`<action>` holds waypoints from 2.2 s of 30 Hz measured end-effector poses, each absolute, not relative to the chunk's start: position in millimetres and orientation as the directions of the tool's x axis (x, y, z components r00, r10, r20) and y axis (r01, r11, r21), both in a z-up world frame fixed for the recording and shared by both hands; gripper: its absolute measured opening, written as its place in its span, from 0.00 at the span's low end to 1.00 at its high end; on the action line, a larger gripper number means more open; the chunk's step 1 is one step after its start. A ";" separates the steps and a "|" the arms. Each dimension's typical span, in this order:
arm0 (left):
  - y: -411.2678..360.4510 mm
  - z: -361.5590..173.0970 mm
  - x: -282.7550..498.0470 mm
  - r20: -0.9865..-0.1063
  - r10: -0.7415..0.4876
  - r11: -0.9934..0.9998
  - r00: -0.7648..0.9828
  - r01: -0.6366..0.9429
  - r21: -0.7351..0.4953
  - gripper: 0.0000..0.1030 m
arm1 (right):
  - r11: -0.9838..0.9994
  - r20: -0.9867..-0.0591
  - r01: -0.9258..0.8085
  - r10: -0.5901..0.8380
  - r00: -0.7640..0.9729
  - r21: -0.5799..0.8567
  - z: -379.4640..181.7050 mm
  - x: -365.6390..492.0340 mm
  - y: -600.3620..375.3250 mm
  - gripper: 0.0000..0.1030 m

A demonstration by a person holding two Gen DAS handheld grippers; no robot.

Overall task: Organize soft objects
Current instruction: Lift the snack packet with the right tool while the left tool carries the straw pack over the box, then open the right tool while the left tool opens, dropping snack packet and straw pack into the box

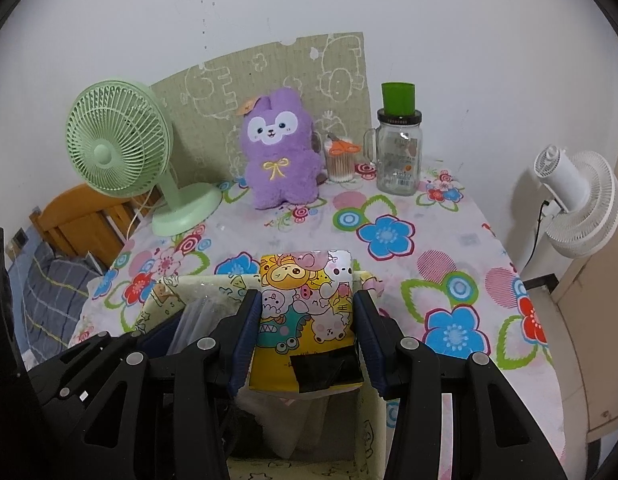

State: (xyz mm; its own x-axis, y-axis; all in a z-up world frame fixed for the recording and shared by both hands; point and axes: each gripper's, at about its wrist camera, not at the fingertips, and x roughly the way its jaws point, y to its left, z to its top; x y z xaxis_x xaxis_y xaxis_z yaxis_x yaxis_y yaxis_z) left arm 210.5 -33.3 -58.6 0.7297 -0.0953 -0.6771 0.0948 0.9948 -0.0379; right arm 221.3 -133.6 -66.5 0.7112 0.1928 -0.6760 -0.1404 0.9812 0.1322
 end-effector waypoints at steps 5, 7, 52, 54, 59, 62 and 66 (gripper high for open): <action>-27.4 -61.5 211.5 -0.687 -0.067 0.998 0.724 0.064 -0.029 0.67 | 0.981 -0.688 -0.143 0.196 0.699 0.135 -73.0 224.8 -132.6 0.49; -25.1 -62.0 210.8 -0.689 -0.060 0.998 0.722 0.058 -0.026 0.70 | 0.980 -0.690 -0.145 0.197 0.697 0.132 -74.2 224.9 -131.3 0.49; -8.8 -70.3 139.4 -0.683 -0.088 0.996 0.725 0.082 -0.040 0.80 | 0.971 -0.709 -0.226 0.218 0.670 0.085 -87.0 162.4 -101.5 0.73; -9.6 -69.4 135.9 -0.677 -0.093 0.995 0.730 0.082 -0.047 0.80 | 0.971 -0.705 -0.226 0.217 0.675 0.082 -85.5 157.2 -102.7 0.73; -13.7 -64.7 124.6 -0.665 -0.093 0.995 0.741 0.087 -0.043 0.82 | 0.973 -0.694 -0.217 0.213 0.688 0.083 -79.9 143.5 -109.3 0.73; -16.3 -62.4 116.3 -0.657 -0.096 0.995 0.747 0.090 -0.043 0.83 | 0.974 -0.686 -0.214 0.209 0.697 0.079 -76.3 135.6 -112.8 0.73; -19.5 -60.9 108.1 -0.649 -0.092 0.995 0.755 0.090 -0.037 0.86 | 0.975 -0.676 -0.208 0.201 0.709 0.072 -73.2 125.3 -116.7 0.74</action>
